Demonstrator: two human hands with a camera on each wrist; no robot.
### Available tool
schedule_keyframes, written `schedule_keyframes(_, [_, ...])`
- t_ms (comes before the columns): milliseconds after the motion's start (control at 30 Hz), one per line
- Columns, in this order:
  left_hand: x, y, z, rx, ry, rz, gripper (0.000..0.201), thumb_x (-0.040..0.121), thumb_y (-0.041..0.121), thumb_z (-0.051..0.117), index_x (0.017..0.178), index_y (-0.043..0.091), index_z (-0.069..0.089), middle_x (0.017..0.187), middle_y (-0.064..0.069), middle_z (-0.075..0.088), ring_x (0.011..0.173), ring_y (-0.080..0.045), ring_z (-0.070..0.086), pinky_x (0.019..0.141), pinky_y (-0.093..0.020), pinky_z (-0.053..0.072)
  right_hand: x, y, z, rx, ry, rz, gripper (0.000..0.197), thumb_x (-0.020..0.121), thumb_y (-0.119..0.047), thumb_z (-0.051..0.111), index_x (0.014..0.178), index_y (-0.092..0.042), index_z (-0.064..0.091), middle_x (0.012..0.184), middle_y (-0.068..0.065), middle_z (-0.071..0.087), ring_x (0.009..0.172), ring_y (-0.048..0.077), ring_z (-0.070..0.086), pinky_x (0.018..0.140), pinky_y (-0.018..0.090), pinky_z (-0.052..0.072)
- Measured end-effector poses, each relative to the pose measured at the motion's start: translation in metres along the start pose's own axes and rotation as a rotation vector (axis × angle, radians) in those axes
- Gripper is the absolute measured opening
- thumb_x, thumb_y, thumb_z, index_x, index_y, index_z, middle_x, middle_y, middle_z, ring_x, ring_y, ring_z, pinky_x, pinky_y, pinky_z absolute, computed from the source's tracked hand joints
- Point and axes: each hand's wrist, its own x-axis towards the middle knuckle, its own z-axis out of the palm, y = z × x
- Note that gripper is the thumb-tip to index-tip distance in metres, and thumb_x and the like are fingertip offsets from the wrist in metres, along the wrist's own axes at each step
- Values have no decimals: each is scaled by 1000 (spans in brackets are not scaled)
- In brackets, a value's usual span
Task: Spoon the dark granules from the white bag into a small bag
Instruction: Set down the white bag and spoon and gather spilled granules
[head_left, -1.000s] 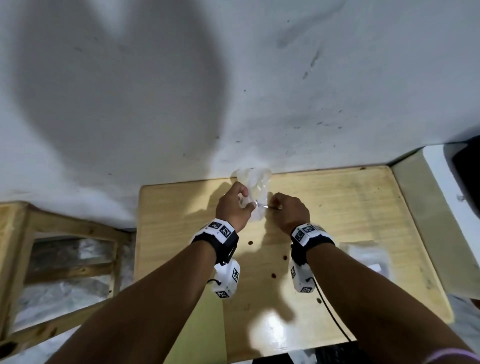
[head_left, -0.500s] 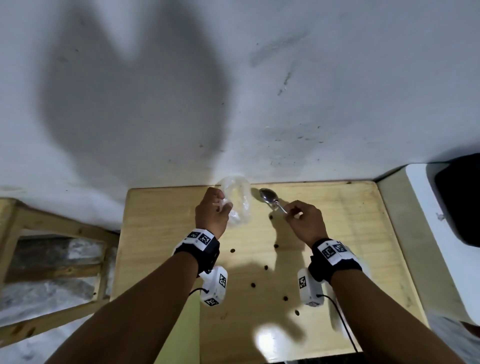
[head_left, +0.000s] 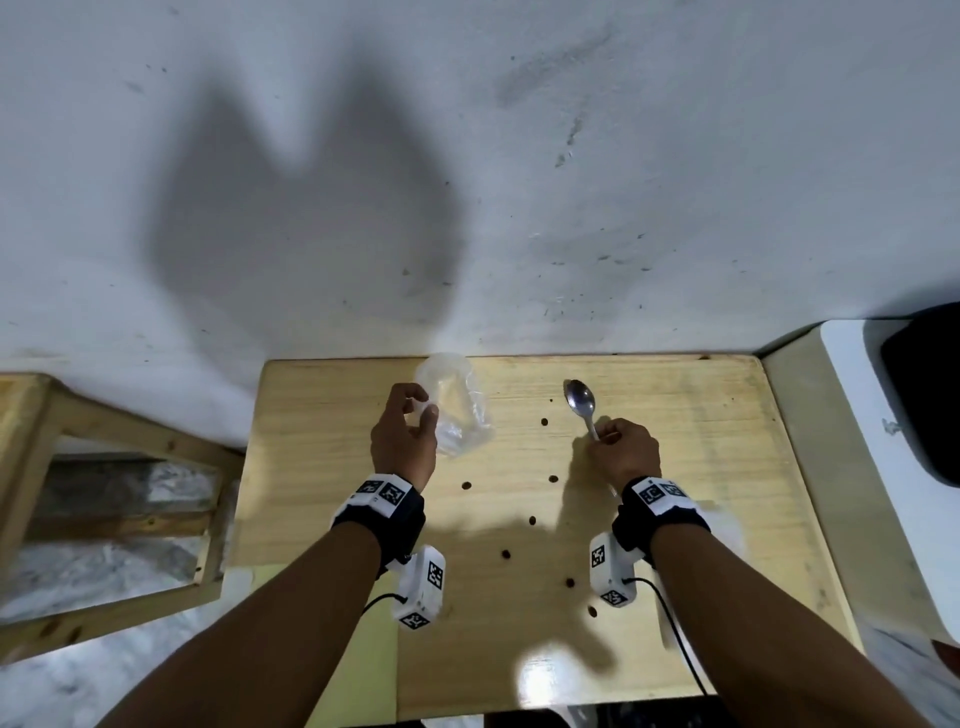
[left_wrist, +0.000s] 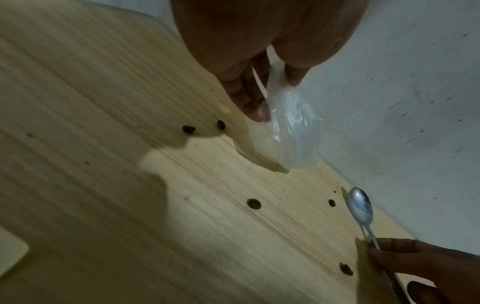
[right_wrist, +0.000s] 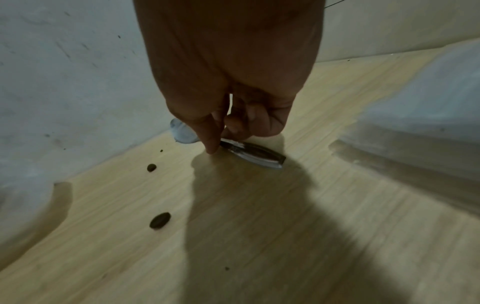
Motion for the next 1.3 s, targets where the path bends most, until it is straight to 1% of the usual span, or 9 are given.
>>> schedule_keyframes(267, [2,-2,-2,-28,4,0,27,96,20,56,91,42,69,118,10,63,62,-21,61,80,-36,53,-7,-14,7,7,112,-21,9,87,-20,60,92,-16,66,91,4,68,88,30,65,74,33,51])
schedule_keyframes(400, [4,0,-1,-64,-25,-3,25,96,18,57,93,39,70,119,9,63,63,-23,61,78,-32,52,-8,-35,13,69,-26,-182,14,84,-12,60,85,-25,62,89,-9,63,84,14,61,76,19,42])
schedule_keyframes(500, [6,1,-1,-65,-46,-19,23,95,17,57,95,35,71,118,10,62,60,-20,59,71,-24,45,1,-45,24,34,-112,-219,11,81,-13,63,90,-19,65,96,-11,64,77,0,61,74,7,44])
schedule_keyframes(633, [9,2,-3,-60,-61,-11,22,96,16,57,96,34,70,119,9,62,60,-20,61,70,-24,47,15,-47,37,-142,-122,-216,30,79,-16,72,108,-11,70,111,0,66,72,5,58,76,21,47])
schedule_keyframes(767, [11,3,-6,-43,-55,-1,23,95,16,57,96,35,70,118,7,64,51,-9,51,67,-23,46,15,-55,36,-245,-136,-265,5,83,-16,71,87,-13,73,143,14,46,98,25,64,84,28,52])
schedule_keyframes(933, [10,0,-9,-36,-70,10,24,95,15,57,94,37,70,117,6,65,53,-13,53,66,-21,46,10,-57,32,-277,-177,-304,8,89,-13,61,85,-8,66,132,17,49,84,18,52,78,25,46])
schedule_keyframes(1033, [7,-4,-12,-30,-87,14,25,95,16,58,92,39,69,115,6,66,59,-23,60,62,-17,45,5,-50,32,-111,-130,-251,13,85,-15,64,72,-15,61,111,0,56,71,10,57,66,15,48])
schedule_keyframes(1167, [3,-6,-14,-30,-108,21,27,95,16,58,91,40,68,117,5,67,61,-25,62,62,-17,44,-8,-29,23,365,-150,-54,17,87,-1,62,72,-9,66,82,18,69,67,30,67,64,37,58])
schedule_keyframes(1300, [-1,-8,-18,-39,-95,14,23,95,15,58,94,34,71,118,4,66,57,-18,59,57,-10,44,-14,-5,19,180,-134,-107,19,83,-6,67,72,-22,70,82,4,72,85,27,70,76,38,59])
